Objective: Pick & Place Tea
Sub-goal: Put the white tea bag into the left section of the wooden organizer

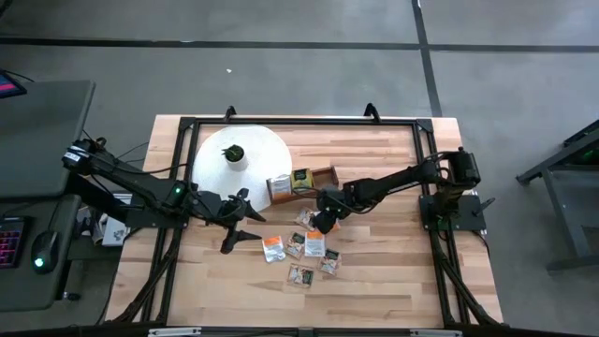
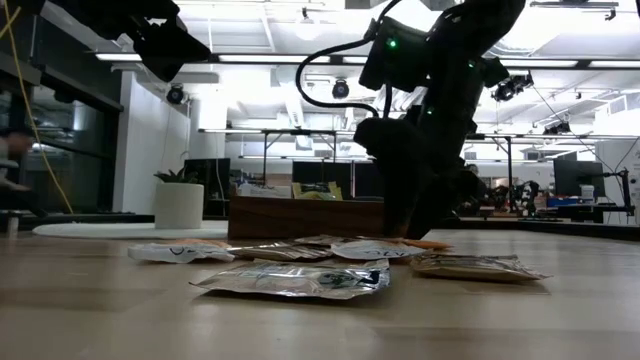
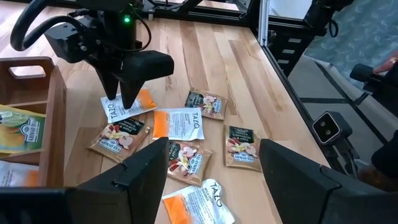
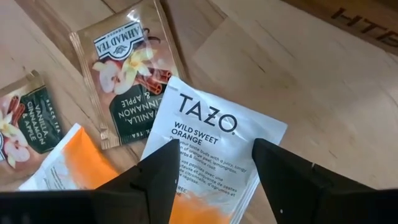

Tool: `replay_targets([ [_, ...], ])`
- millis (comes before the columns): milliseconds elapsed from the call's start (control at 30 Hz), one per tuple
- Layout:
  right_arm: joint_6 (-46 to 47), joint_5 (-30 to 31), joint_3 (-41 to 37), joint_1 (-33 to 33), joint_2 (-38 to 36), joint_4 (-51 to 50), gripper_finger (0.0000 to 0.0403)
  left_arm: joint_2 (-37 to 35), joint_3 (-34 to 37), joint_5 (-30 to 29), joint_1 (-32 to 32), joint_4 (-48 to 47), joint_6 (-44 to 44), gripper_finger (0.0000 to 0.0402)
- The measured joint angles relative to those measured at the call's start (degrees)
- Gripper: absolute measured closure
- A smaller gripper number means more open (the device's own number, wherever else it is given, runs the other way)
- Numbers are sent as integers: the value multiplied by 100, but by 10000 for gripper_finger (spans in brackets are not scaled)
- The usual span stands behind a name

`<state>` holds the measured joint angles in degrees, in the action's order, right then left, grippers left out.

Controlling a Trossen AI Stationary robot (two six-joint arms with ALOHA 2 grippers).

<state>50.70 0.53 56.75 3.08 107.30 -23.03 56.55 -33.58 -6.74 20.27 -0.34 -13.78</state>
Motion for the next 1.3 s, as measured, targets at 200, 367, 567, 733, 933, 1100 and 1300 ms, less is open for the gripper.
replay_targets([
  [200,-24,20,0,16,0,-2,196,0,0,2,0,-4,-2,154],
  [367,-22,49,0,15,0,-7,205,0,0,9,0,-4,-54,154],
  [567,-116,88,0,26,0,-51,254,0,0,17,0,-28,-68,154],
  [733,-167,14,-2,32,5,-72,309,0,0,17,0,-26,-68,154],
  [933,-192,-262,-6,26,23,-82,394,0,0,17,0,-26,-107,154],
  [1100,-257,-165,-13,44,1,-46,400,0,0,17,0,-28,-153,154],
  [1300,-276,542,-89,113,-413,-230,402,0,0,17,0,-26,-153,154],
])
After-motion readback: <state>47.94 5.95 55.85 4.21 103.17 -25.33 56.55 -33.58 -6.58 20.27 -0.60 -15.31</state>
